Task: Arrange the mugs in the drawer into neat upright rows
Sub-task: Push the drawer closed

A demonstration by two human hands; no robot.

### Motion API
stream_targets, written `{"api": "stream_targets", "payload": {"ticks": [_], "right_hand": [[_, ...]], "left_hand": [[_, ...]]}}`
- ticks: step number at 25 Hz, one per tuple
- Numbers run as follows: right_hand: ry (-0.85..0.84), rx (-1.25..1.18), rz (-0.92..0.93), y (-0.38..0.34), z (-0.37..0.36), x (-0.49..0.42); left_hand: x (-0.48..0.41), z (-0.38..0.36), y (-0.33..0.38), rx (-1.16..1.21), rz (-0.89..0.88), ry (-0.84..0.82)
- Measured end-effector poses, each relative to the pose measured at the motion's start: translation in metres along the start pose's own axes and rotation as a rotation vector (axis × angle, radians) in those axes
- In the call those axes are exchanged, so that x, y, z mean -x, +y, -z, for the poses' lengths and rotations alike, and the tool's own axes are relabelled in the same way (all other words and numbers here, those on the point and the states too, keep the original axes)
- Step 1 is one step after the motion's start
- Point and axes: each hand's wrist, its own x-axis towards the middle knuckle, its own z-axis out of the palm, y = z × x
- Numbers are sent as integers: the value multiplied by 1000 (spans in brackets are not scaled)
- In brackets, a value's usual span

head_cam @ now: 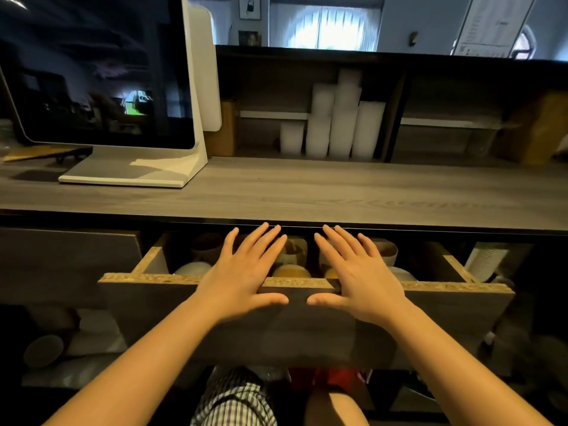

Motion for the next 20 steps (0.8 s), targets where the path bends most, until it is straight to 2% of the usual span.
{"api": "stream_targets", "payload": {"ticks": [6, 10, 17, 20], "right_hand": [[-23, -8, -37, 10, -2, -22], [24, -37, -39, 18, -8, -36], [243, -82, -130, 21, -26, -57], [345, -29, -184, 16, -33, -62]], "left_hand": [[-25, -3, -8, 118, 72, -70], [-42, -11, -16, 147, 83, -112], [-61, -20, -13, 256, 204, 18], [-66, -21, -8, 254, 279, 63]]}}
